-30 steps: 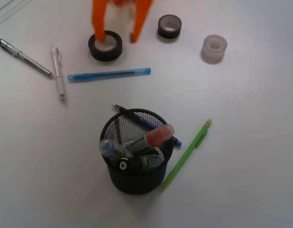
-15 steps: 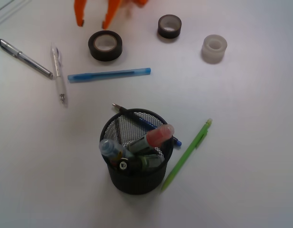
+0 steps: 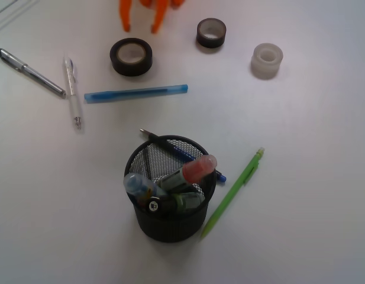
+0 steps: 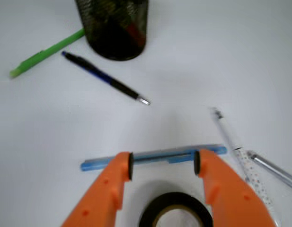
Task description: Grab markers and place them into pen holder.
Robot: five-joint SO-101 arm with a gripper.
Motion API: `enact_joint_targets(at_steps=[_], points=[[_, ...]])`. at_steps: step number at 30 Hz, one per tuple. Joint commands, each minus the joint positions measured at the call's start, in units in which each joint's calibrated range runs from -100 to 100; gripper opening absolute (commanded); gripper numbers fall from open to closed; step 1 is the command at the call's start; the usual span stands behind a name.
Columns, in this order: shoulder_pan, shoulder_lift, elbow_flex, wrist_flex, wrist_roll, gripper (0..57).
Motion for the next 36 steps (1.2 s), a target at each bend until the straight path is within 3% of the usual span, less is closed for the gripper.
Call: enact_joint_targets(at_steps=[1, 17, 36], points=[[-0.9, -4.5, 0.3, 7.3, -0.3, 15.6], [-0.6, -4.2, 1.5, 30.2, 1.2, 15.6], [1.8, -4.3, 6.2, 30.9, 1.3, 15.5]])
